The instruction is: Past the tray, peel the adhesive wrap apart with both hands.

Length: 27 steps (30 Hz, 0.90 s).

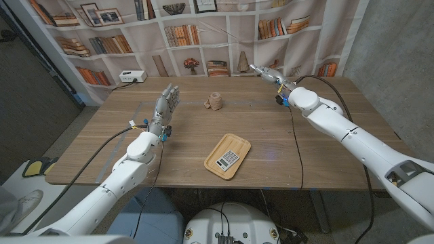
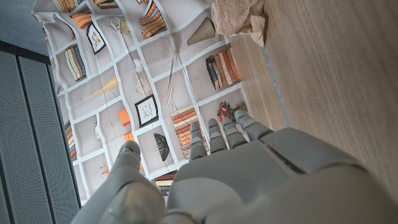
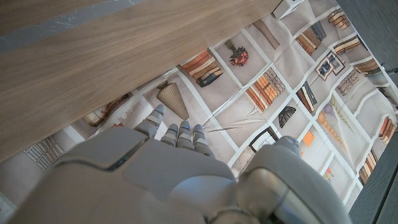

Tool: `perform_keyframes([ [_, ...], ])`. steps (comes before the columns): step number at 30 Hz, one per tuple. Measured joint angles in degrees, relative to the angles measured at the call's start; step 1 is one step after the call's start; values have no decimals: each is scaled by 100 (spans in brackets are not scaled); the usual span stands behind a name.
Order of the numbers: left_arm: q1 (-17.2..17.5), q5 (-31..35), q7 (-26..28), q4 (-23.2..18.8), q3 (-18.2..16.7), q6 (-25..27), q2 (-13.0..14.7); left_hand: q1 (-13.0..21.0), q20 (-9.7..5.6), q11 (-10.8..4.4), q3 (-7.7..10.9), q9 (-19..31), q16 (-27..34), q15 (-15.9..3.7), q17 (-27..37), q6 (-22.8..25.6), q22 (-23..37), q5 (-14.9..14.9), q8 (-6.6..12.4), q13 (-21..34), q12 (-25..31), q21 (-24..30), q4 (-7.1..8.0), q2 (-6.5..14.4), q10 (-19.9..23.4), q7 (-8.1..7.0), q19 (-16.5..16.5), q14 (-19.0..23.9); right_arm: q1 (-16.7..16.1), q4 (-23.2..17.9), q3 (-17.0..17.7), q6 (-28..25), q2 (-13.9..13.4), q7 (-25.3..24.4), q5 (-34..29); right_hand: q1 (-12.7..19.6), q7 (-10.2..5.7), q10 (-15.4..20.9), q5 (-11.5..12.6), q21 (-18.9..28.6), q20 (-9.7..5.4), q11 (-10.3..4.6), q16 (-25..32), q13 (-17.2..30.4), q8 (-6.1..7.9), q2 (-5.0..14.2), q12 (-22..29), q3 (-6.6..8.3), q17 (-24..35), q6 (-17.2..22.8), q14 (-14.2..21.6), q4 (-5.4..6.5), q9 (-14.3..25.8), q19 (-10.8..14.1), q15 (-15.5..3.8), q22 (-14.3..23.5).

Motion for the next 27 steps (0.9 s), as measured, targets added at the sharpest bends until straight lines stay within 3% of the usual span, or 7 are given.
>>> perform_keyframes([
  [27, -22, -50, -94, 119, -12, -43, -22, 0, 0, 0, -1, 0, 0, 0, 0, 0, -16, 0, 0, 0, 3, 0, 1, 0, 0, 0, 0, 0, 304, -83, -324, -414, 95, 44, -565, 30, -1, 31, 0, 0, 20, 31, 0, 0, 0, 30, 21, 15, 1, 41, 0, -15, 0, 20, -1, 0],
])
